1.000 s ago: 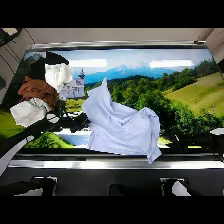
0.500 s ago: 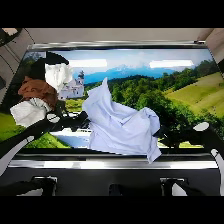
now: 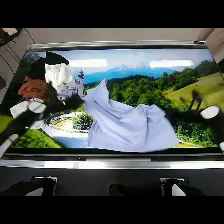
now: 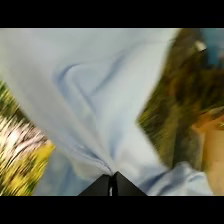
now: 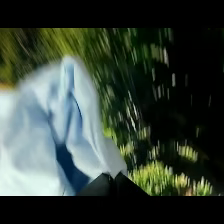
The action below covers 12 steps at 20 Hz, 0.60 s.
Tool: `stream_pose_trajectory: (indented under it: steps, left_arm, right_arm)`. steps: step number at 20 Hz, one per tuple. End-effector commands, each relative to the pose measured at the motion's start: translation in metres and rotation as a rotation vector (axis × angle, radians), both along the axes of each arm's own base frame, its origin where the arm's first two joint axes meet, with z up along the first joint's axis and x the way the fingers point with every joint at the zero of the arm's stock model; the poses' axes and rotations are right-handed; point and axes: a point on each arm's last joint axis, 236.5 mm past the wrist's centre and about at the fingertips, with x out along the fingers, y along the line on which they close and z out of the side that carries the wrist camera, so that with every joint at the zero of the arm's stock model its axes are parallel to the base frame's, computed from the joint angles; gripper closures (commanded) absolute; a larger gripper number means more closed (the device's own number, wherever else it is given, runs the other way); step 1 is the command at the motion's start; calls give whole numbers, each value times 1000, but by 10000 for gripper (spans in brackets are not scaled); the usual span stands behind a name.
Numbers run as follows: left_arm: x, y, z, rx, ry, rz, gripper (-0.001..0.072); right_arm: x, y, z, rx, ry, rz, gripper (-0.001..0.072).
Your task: Fold the shirts.
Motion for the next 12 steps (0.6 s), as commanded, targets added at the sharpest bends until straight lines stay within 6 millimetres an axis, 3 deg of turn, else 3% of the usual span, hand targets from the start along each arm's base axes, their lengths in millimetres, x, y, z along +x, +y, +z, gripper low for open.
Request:
stream_pose_trajectory:
  steps: [1, 2, 4, 5, 6, 8, 10, 12]
  left_arm:
    - [6, 30, 239, 74, -602, 17, 683]
    - [-16, 45, 329, 96, -816, 63, 683]
    - [-84, 79, 467, 168, -1168, 185, 683]
    - [-118, 94, 509, 229, -1283, 238, 683]
    - [-148, 108, 537, 270, -1354, 295, 684]
    - [-183, 129, 555, 260, -1362, 374, 683]
    - [-189, 137, 537, 309, -1259, 384, 683]
    - [-190, 139, 511, 384, -1148, 361, 683]
  right_arm:
    - [55, -44, 233, -263, -605, -85, 668]
    - [47, -46, 313, -299, -793, -117, 668]
    - [0, -40, 444, -361, -1093, -158, 667]
    - [-26, -36, 484, -397, -1181, -166, 667]
    - [-52, -32, 513, -428, -1243, -173, 667]
    - [-90, -26, 545, -462, -1324, -190, 667]
    - [-111, -26, 555, -465, -1349, -216, 667]
    - [-119, -30, 548, -458, -1308, -238, 667]
